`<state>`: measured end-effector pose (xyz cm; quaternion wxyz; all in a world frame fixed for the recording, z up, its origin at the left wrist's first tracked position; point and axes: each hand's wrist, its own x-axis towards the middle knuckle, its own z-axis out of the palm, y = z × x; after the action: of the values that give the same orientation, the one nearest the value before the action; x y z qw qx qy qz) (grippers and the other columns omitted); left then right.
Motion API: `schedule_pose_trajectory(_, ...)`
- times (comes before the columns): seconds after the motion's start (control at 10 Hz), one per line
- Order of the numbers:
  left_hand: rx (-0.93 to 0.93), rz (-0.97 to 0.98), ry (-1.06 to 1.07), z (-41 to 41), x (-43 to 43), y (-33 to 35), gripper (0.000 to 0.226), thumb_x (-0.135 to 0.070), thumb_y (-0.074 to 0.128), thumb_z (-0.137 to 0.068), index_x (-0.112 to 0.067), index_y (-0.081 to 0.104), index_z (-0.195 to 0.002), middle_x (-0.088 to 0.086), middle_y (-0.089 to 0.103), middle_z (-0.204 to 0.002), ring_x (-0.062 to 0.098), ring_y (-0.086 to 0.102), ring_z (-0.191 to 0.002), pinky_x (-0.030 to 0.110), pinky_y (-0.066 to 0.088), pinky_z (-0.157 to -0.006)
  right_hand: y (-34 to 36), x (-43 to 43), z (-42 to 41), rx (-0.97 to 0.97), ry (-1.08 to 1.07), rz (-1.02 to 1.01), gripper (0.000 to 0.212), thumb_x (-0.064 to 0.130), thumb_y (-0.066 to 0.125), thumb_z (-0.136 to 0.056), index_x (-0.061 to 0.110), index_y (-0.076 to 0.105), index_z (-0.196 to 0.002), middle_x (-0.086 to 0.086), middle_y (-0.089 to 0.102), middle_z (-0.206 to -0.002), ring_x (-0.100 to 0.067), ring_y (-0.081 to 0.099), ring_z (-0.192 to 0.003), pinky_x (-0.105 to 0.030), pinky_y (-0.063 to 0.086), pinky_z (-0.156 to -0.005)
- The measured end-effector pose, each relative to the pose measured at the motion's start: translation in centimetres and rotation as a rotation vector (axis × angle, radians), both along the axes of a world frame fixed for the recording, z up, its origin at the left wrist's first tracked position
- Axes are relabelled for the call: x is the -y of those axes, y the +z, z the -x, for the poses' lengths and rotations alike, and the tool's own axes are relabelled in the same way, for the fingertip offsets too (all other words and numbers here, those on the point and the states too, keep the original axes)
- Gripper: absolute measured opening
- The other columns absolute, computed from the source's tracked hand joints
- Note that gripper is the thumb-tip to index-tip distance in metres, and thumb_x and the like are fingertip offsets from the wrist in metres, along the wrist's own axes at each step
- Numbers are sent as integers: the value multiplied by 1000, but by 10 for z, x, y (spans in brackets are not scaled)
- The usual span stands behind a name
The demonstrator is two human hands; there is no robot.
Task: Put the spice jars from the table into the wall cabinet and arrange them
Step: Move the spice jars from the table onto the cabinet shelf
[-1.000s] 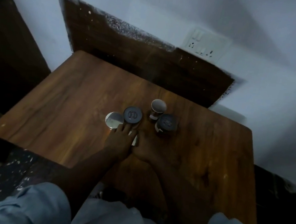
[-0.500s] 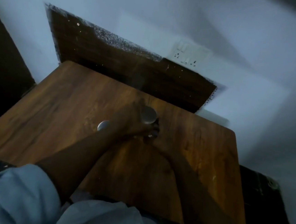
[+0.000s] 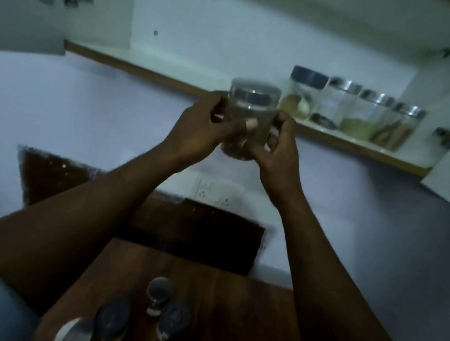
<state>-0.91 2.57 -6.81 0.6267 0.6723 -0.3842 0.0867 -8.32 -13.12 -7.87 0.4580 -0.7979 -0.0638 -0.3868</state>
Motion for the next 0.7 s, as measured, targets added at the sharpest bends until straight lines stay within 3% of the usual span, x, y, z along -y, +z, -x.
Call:
schedule_pose_trajectory(0.1, 160, 64, 220, 1, 28, 55, 81, -74, 74, -71, -26, 56, -133, -12, 70, -117, -2, 68, -95, 26, 60, -80, 52, 26, -21, 202, -184, 109, 56, 39, 69, -85, 16, 54, -134, -6, 52, -129, -15, 59, -115, -8, 49, -77)
schedule_pose_trajectory(0.2, 214, 51, 363, -12, 58, 87, 83, -78, 72, -67, -27, 54, -130, -9, 70, -115, 5, 69, -95, 31, 59, -82, 72, 36, -34, 247, -298, 100, 57, 53, 61, -87, 25, 56, -136, 10, 58, -116, -3, 63, -100, -16, 54, -76)
schedule_pose_trajectory(0.3, 215, -121, 433, -39, 81, 96, 73, -66, 71, -78, -18, 52, -130, 2, 69, -118, 15, 65, -96, 28, 53, -77, 85, 54, -66, 153, -328, 105, 59, 49, 61, -88, 22, 48, -139, 9, 66, -116, -4, 68, -89, -21, 56, -71)
schedule_pose_trajectory(0.4, 161, -301, 454, -68, 97, 88, 61, -52, 64, -91, -9, 48, -132, 13, 65, -124, 26, 62, -103, 33, 49, -80, 81, 71, -87, 10, -353, 191, 47, 43, 65, -91, 18, 50, -128, 3, 68, -117, -8, 68, -84, -13, 48, -63)
schedule_pose_trajectory(0.6, 301, -472, 610, -108, 103, 68, 56, -47, 67, -90, -12, 53, -132, 11, 71, -118, 34, 64, -108, 36, 49, -84, 70, 88, -118, -10, -433, 316, 40, 27, 71, -83, 13, 64, -120, -1, 68, -113, -19, 65, -101, -24, 42, -75)
schedule_pose_trajectory(0.7, 326, -498, 706, -123, 106, 59, 50, -52, 68, -87, -17, 63, -123, 2, 75, -110, 28, 67, -106, 34, 48, -83, 63, 88, -128, 15, -554, 416, 35, 26, 67, -87, 11, 65, -119, -5, 69, -114, -24, 63, -107, -32, 51, -85)
